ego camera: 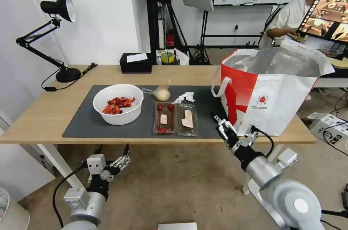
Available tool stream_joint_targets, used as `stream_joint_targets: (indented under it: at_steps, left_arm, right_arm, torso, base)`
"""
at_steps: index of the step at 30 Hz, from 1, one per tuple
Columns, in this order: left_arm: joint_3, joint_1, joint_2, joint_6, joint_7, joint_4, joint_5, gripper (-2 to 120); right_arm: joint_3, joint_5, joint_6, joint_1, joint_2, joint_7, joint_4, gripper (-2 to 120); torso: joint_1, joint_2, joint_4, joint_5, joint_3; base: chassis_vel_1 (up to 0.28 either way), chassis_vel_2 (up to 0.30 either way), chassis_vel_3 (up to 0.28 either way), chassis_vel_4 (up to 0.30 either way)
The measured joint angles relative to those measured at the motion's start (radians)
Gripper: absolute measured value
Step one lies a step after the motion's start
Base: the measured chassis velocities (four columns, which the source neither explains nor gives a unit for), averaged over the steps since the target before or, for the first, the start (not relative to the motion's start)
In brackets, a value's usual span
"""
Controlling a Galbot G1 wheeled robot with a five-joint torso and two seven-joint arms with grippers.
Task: Pick up the trash from the table and place it into the takeout bag.
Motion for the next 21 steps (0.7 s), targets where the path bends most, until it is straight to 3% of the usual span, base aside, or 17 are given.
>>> stream_joint_targets:
  at_steps: [14, 21]
  left_arm:
    - [-0.019, -0.009, 0.009, -0.028, 0.001, 0.034, -0.011, 100]
    - [-0.024, -0.015, 0.014, -0.043, 0.001, 0.049, -0.025, 100]
  right_arm:
    - [-0.094, 0.085, 0.060, 0.095, 0.026, 0.081, -0.091, 100]
    - [-0.147, 0.077, 0.074, 0.105, 0.089, 0.088, -0.138, 100]
  torso:
    - [0.000, 0.000, 0.0001, 0.0000, 0.000]
    - [0.000, 0.000, 0.0000, 0.0000, 0.000]
  base:
    - [0.000, 0.000, 0.000, 0.000]
    - [0.000, 0.000, 0.000, 0.000]
